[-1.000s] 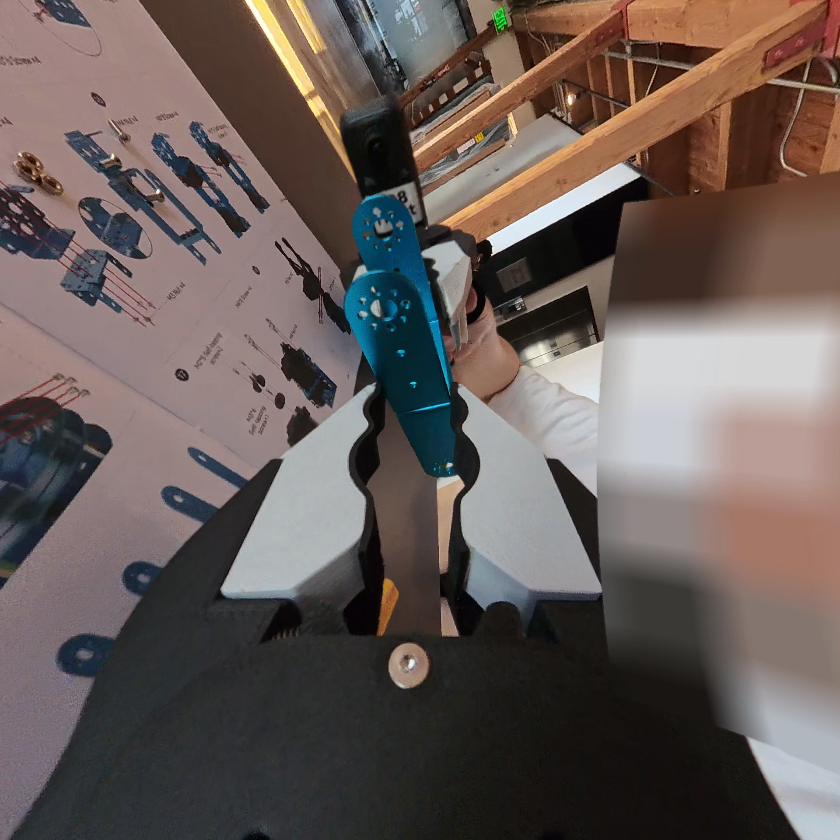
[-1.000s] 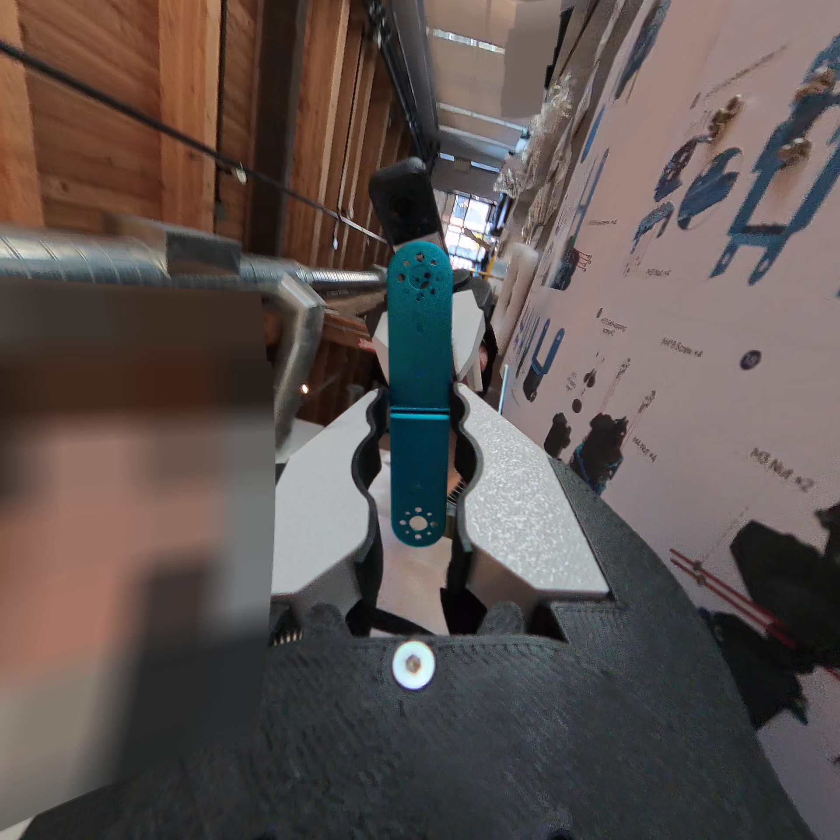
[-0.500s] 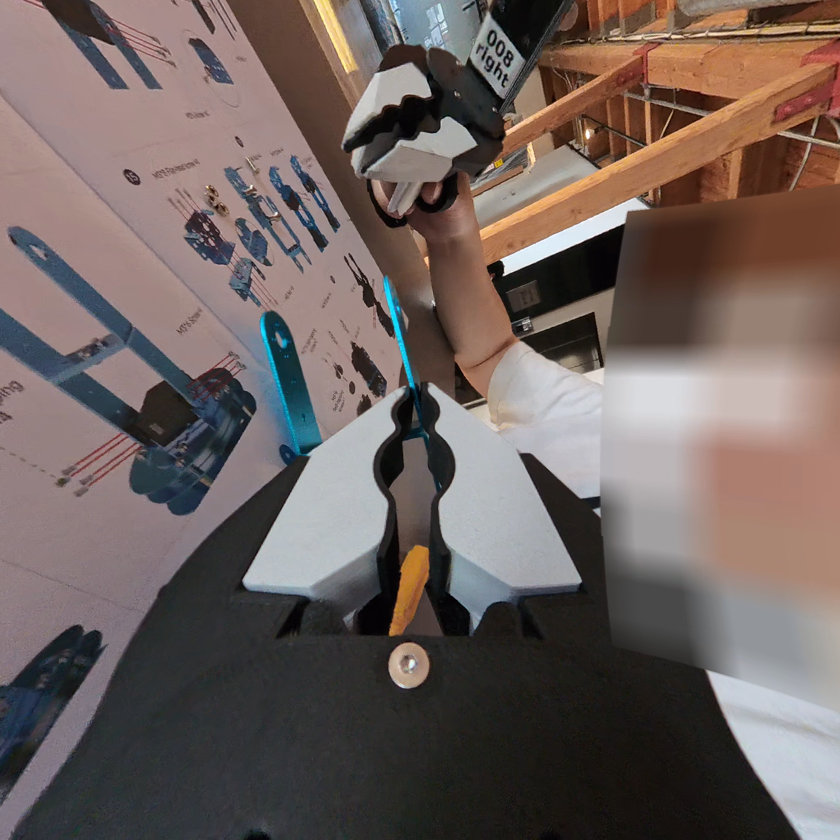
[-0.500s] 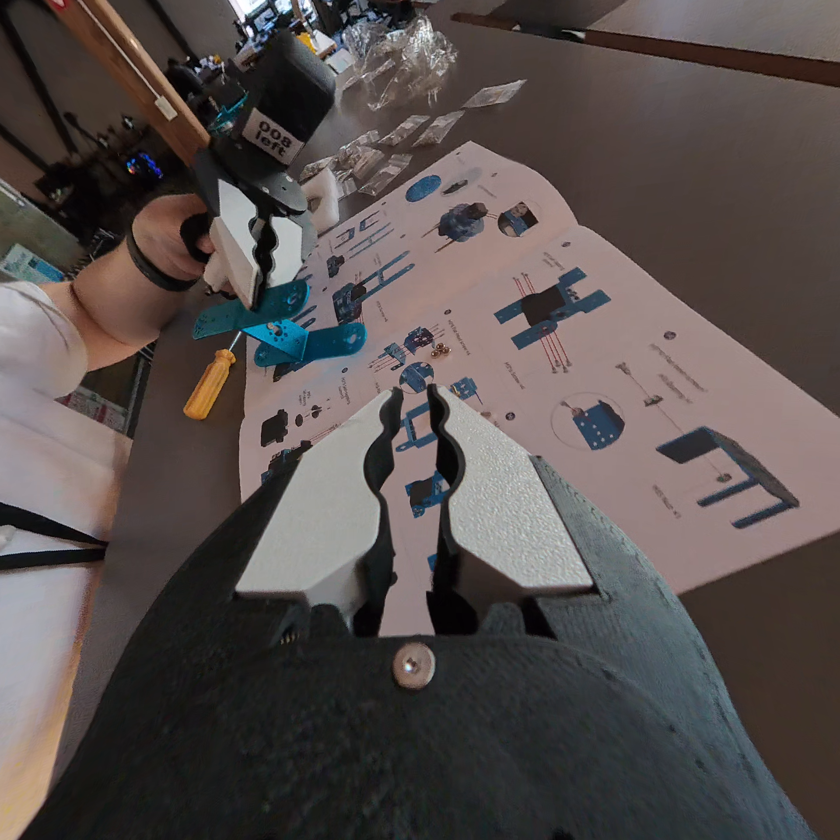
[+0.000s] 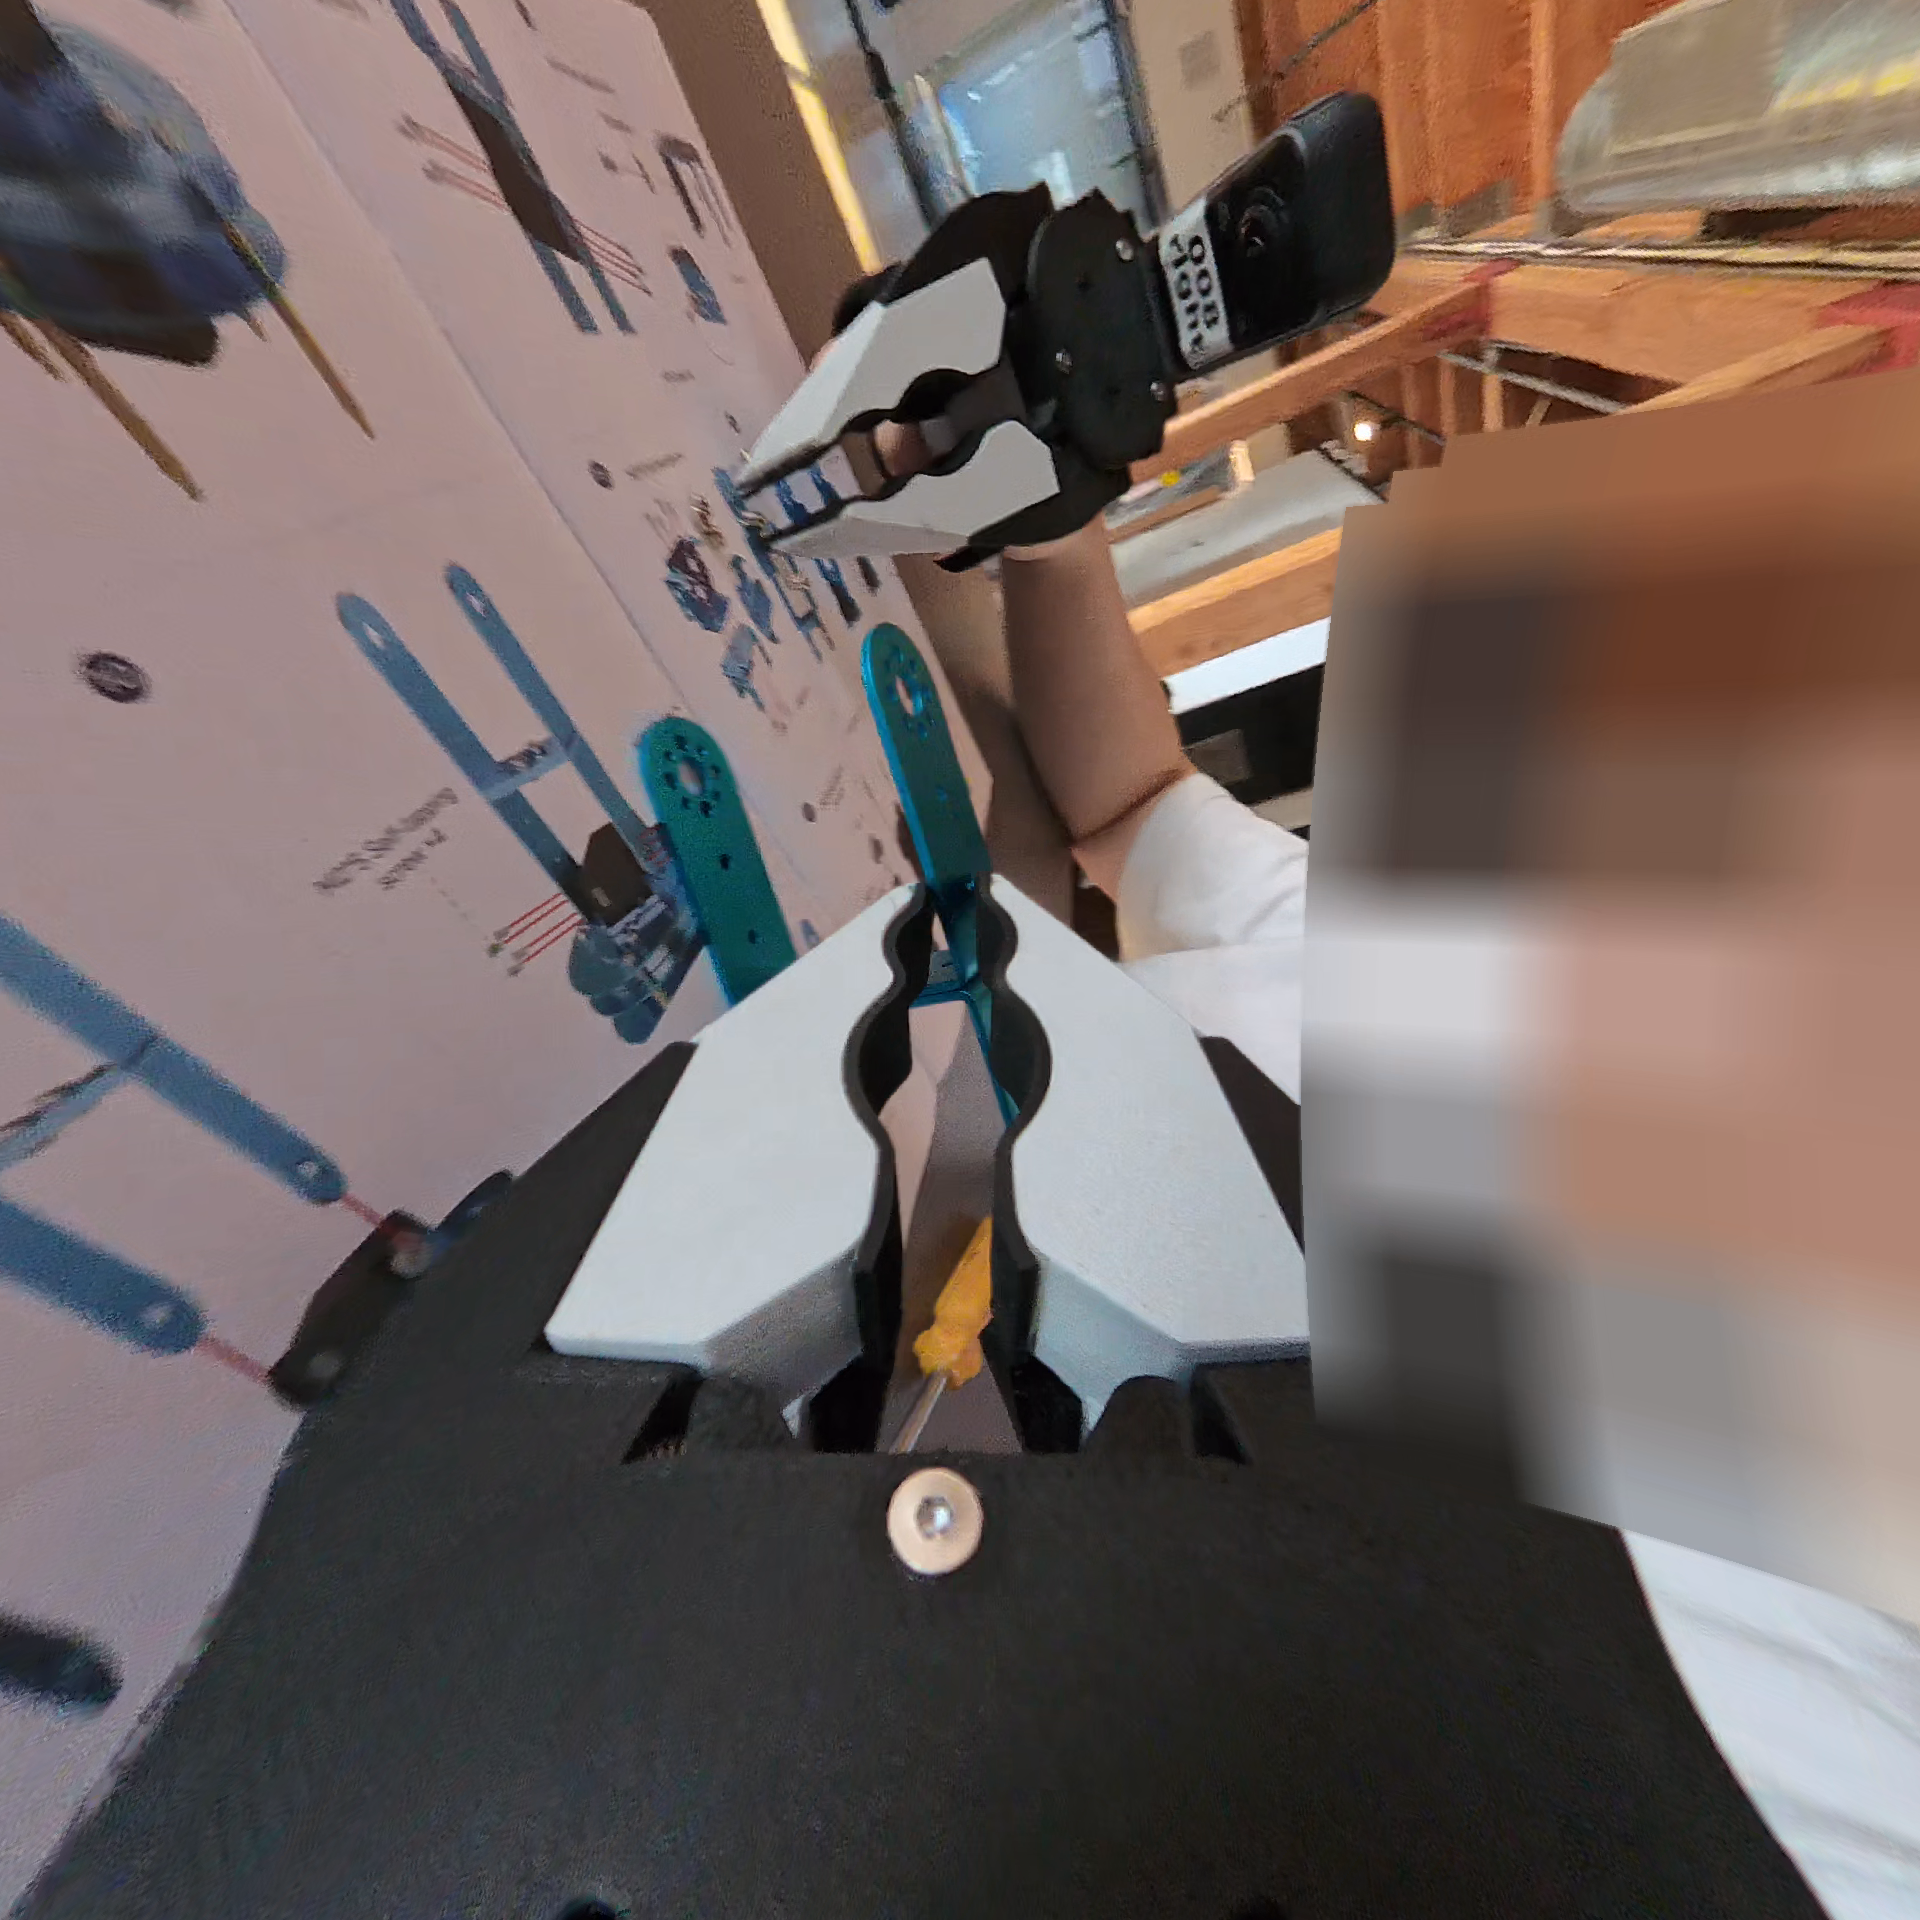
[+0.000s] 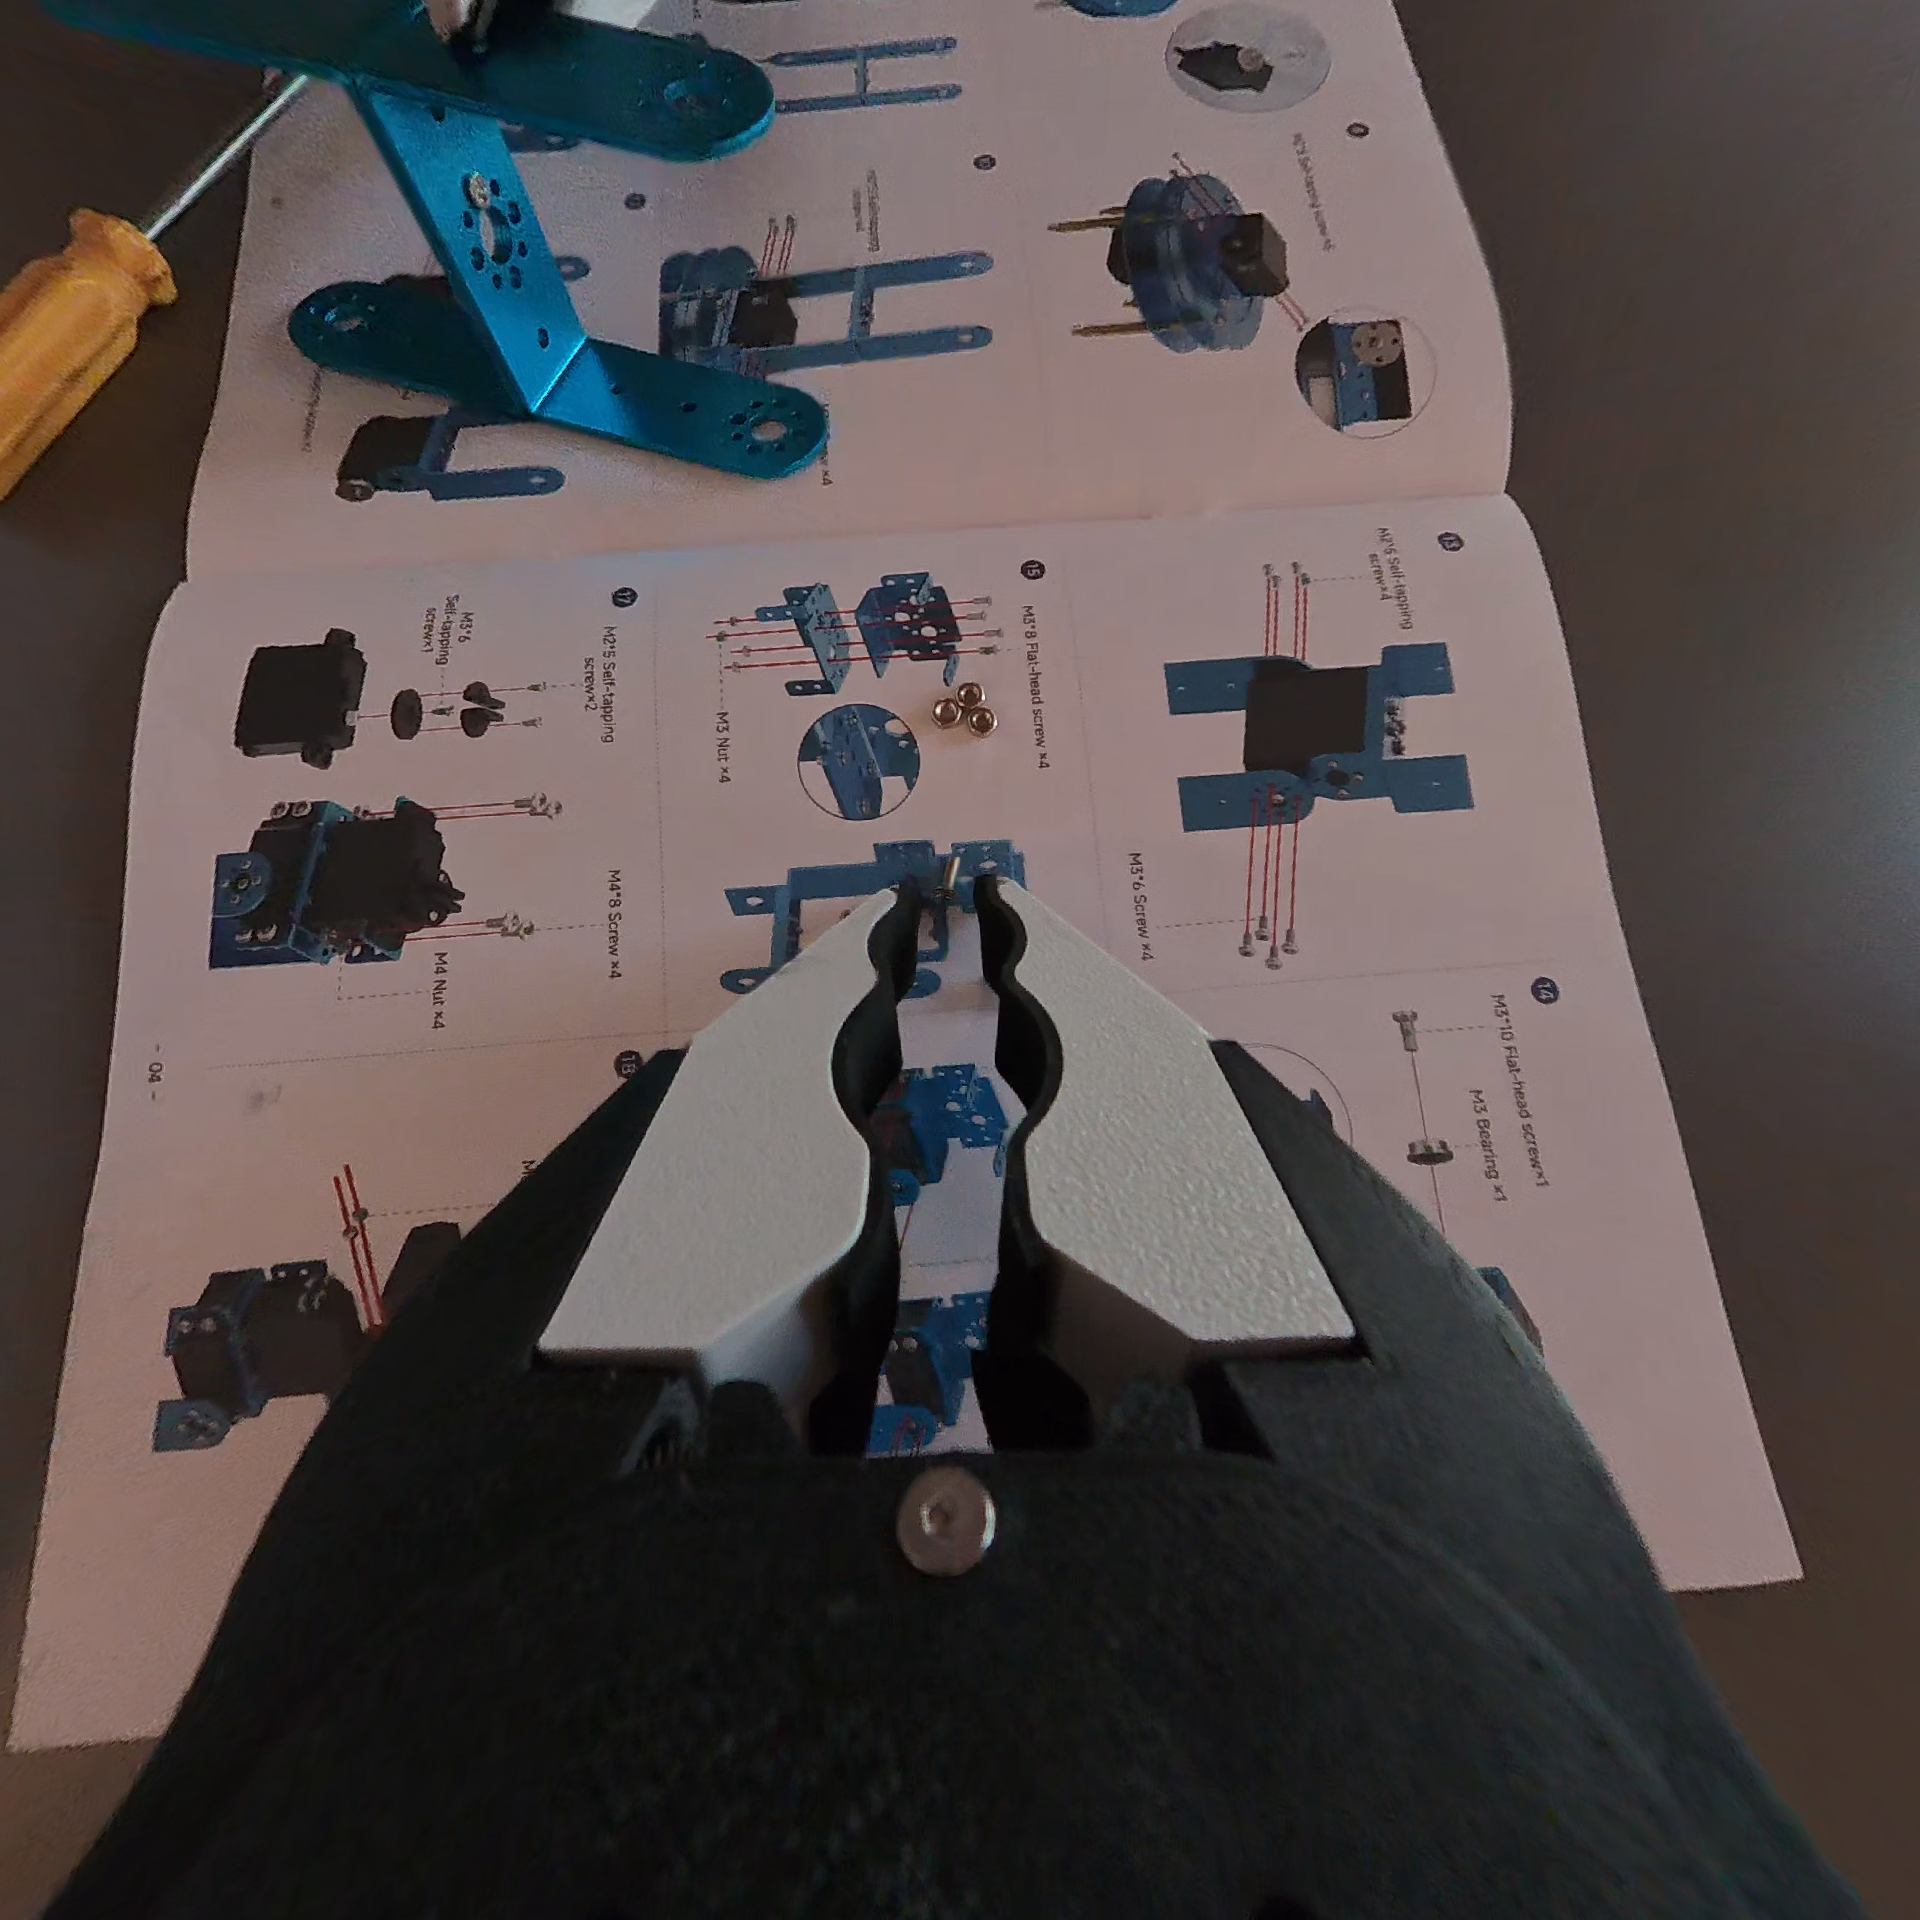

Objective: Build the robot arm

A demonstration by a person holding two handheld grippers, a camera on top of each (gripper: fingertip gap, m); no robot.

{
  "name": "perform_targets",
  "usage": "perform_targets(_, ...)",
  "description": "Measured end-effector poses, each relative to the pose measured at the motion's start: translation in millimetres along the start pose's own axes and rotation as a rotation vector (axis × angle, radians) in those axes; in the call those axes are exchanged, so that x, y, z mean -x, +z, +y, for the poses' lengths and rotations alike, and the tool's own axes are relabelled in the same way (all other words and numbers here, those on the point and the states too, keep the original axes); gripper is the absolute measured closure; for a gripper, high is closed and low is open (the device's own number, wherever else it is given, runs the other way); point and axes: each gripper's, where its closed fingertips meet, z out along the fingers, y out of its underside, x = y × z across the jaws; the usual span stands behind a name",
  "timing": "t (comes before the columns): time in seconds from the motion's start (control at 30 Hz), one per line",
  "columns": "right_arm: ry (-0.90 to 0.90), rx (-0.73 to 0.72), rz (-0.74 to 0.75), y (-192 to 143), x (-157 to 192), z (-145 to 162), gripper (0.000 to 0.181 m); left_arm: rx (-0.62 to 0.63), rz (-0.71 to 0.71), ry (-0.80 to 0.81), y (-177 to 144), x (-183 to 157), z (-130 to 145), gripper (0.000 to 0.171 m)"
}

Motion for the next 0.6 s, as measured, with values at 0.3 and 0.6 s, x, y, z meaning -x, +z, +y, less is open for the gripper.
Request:
perform_targets(0.3,0.129,-0.060,-0.077,0.2,0.1,-1.5,0.173,-0.045,-0.234,0.100,-34.9,19.9,-9.5,0.159)
perform_targets(0.6,0.121,-0.068,-0.040,2.0,-0.1,-2.5,0.177,-0.016,-0.199,0.090,-27.4,14.1,-2.1,0.135)
